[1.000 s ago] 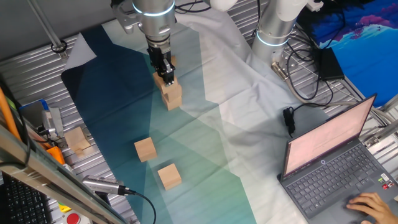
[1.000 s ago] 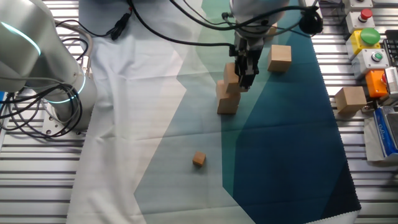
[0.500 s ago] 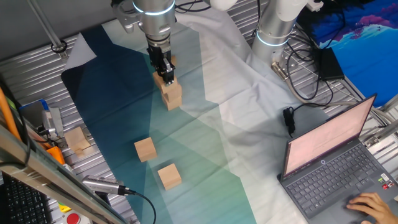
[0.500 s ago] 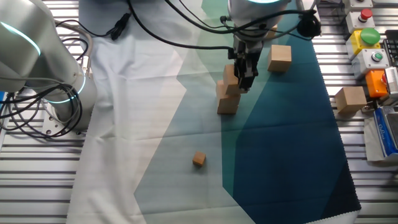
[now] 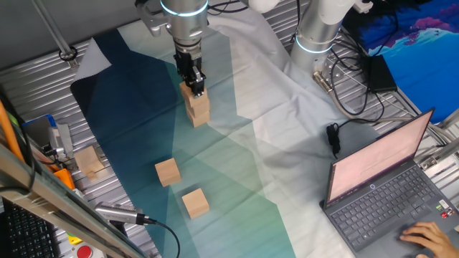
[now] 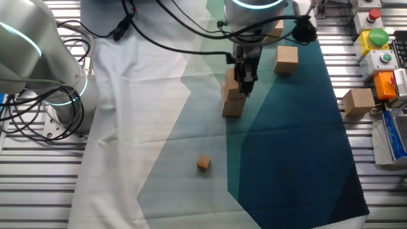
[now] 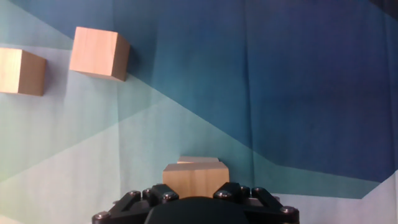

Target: Stack the blocks in a vertical line of five

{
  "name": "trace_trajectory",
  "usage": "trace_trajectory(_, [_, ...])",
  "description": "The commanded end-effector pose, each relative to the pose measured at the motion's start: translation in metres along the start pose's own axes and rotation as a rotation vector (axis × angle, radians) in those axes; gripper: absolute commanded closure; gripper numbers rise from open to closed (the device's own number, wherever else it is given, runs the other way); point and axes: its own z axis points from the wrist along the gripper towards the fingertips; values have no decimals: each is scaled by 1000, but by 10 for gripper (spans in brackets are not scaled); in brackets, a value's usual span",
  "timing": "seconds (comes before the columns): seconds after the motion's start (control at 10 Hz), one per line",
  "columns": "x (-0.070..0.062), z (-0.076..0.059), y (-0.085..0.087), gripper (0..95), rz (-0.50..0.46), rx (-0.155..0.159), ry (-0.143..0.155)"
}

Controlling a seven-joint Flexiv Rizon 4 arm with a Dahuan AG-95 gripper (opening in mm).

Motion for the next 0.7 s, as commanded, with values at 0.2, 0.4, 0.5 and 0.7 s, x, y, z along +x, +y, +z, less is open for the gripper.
trace_trajectory(0.2, [-3,3,-1,950,1,-2,-10])
trace_trajectory(0.4, [-1,2,-2,950,2,-4,-12])
trace_trajectory(0.5, [-1,2,-2,950,1,-7,-12])
trace_trajectory(0.7, [3,2,-2,950,-2,-9,-13])
